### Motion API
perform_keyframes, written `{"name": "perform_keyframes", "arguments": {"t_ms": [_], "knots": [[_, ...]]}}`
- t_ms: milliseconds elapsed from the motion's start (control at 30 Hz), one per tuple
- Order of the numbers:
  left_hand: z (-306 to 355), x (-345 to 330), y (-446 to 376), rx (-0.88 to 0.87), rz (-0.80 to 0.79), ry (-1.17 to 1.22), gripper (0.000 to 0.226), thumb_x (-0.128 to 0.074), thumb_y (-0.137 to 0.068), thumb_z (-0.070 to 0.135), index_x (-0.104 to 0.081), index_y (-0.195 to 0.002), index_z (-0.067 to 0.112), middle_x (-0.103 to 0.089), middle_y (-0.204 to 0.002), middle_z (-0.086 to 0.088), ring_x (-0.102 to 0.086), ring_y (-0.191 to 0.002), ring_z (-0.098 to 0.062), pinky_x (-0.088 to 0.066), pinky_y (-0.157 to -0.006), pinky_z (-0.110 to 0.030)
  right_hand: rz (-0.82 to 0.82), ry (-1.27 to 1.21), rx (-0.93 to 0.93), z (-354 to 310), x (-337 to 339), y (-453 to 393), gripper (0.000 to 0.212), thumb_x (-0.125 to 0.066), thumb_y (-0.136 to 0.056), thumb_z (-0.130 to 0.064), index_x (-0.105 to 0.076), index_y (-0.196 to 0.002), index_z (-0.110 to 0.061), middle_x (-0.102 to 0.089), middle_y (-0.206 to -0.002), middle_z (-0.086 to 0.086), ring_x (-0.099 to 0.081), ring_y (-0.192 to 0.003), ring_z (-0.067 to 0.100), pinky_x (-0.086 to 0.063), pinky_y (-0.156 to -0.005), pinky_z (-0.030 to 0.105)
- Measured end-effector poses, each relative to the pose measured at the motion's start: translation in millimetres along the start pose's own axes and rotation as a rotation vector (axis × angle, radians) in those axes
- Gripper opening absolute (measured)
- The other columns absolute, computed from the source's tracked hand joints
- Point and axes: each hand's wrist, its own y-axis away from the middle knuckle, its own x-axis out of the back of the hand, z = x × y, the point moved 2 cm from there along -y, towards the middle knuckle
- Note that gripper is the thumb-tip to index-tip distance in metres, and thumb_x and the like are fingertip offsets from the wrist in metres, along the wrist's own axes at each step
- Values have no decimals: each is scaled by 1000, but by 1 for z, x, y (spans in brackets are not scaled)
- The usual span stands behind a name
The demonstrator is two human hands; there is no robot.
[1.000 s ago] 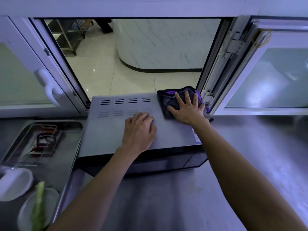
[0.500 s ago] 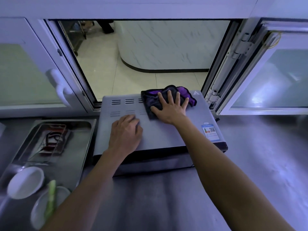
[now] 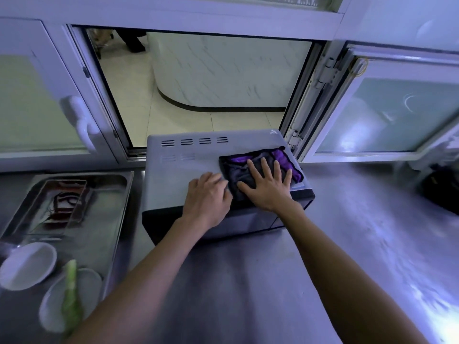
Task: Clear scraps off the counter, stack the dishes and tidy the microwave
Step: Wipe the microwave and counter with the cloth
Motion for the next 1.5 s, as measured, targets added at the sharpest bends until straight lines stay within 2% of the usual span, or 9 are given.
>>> {"name": "perform_keyframes", "arguments": {"t_ms": [67, 133, 333, 600, 700, 967, 1133, 1333, 1500], "knots": [[11, -5, -1, -10, -19, 6, 41, -41, -99, 31, -64, -128, 14, -54, -141, -3, -42, -133, -22, -34, -108, -45, 13, 4, -24, 10, -1, 11, 88, -7, -75, -91, 9, -152, -52, 9, -168, -3, 18, -152, 32, 16, -115, 64], [23, -10, -4, -19, -37, 4, 42, -40, -99, 32, -63, -130, 15, -52, -145, -2, -40, -136, -21, -33, -110, -44, 22, -1, -49, 20, -1, 19, 88, -7, -75, -91, 9, -152, -52, 9, -168, -4, 18, -152, 32, 17, -115, 64], [38, -13, -18, -26, 11, -11, 37, -43, -96, 29, -68, -120, 16, -61, -132, 0, -48, -127, -21, -39, -104, -44, 30, -22, -77, 41, 4, 10, 87, -9, -76, -90, 7, -153, -52, 9, -168, -4, 18, -152, 33, 16, -114, 65], [21, -15, -36, 33, 49, -24, 32, -45, -98, 26, -69, -117, 15, -62, -128, 1, -51, -125, -21, -43, -102, -45, 7, -74, -93, 68, 23, -43, 87, -16, -75, -90, 5, -152, -54, 9, -167, -8, 10, -152, 36, -6, -116, 67], [14, -13, -40, 34, 54, -15, 30, -48, -98, 25, -70, -117, 16, -62, -131, 1, -51, -126, -20, -43, -103, -44, -2, -63, -75, 62, 26, -69, 88, -17, -76, -88, 5, -153, -51, 10, -167, -6, 10, -152, 38, -5, -114, 69], [-26, 1, -28, 115, 103, 4, 28, -53, -97, 22, -71, -116, 11, -63, -130, -4, -53, -125, -23, -44, -102, -45, 8, -67, 10, -4, 21, -110, 91, -17, -77, -84, 1, -156, -45, 8, -168, -2, 18, -151, 39, 18, -109, 71], [-53, 19, -2, 168, 212, 59, 29, -45, -95, 28, -68, -90, 12, -68, -96, -2, -60, -96, -26, -50, -80, -45, -16, -71, 102, -67, 9, -91, 92, -16, -75, -85, 2, -156, -45, 9, -168, -3, 21, -150, 39, 20, -107, 71], [-92, 40, 45, 217, 352, 103, 29, -46, -97, 28, -63, -81, 11, -63, -82, -5, -58, -80, -28, -47, -71, -41, -76, -21, 192, -132, -3, -56, 88, -17, -82, -85, 8, -156, -44, 16, -167, -3, 25, -148, 39, 20, -108, 72], [-118, 52, 75, 249, 415, 121, 31, -45, -98, 28, -61, -78, 11, -62, -80, -6, -57, -80, -29, -49, -70, -43, -81, 5, 264, -179, -15, -22, 86, -16, -83, -85, 10, -155, -46, 17, -166, -3, 26, -148, 38, 20, -109, 70]]}}
